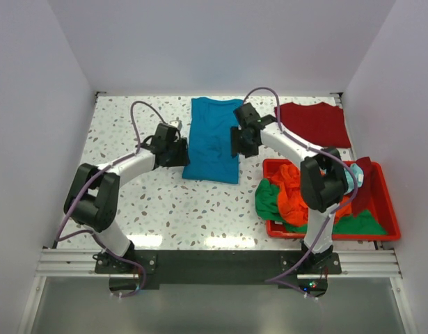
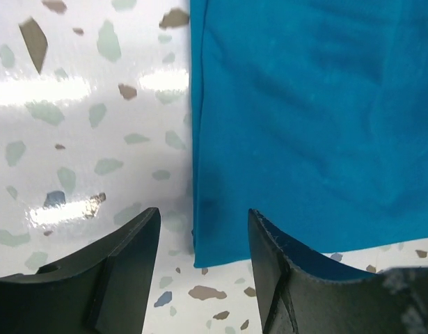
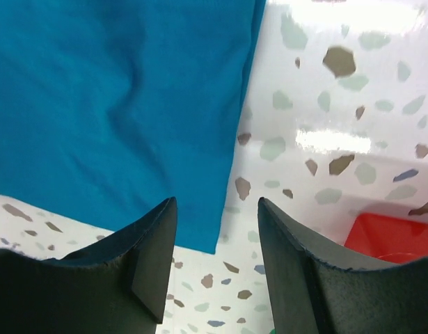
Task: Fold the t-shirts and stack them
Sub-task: Fold the tshirt
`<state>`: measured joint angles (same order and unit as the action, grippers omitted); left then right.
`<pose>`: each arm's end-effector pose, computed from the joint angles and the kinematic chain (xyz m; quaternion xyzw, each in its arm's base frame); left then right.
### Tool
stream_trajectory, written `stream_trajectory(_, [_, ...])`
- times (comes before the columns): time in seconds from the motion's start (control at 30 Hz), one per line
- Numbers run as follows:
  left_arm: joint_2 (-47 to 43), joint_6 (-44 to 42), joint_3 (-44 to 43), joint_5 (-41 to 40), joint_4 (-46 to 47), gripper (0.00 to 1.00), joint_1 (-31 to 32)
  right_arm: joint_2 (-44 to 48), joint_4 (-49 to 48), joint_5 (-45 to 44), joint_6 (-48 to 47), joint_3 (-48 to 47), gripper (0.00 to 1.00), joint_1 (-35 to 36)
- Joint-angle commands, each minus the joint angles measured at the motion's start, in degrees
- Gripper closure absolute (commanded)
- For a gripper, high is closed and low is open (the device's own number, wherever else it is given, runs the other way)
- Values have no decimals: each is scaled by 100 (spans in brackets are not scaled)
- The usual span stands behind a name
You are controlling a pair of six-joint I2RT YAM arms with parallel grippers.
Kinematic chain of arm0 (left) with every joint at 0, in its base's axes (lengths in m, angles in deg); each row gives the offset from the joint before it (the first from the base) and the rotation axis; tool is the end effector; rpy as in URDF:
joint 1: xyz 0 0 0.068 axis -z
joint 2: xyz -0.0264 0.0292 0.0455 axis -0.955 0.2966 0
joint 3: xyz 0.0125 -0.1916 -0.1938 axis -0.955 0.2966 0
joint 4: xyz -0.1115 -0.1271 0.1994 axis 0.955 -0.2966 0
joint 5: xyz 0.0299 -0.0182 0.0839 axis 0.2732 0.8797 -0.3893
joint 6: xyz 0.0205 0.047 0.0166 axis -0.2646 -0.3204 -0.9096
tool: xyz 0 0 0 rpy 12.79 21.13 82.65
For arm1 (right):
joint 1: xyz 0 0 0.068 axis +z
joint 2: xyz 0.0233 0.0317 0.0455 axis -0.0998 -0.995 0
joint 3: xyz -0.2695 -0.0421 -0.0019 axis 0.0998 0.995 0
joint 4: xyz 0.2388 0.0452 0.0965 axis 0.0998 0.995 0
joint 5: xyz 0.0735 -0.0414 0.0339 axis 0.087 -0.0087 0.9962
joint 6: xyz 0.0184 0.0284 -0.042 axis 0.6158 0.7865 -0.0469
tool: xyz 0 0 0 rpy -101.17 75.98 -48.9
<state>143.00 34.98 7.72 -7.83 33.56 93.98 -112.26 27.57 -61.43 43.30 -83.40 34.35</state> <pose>0.3251 -0.1273 0.1938 -0.0324 0.9393 -0.1451 0.3092 0.3710 0.1998 0.2343 -0.0198 0.9684 0.0827 0.2345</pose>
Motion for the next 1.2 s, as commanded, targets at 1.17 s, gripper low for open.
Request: stream_trajectory(1.17, [-436, 267, 869, 79, 456, 50, 91, 322, -1161, 913, 599, 2176, 80, 363])
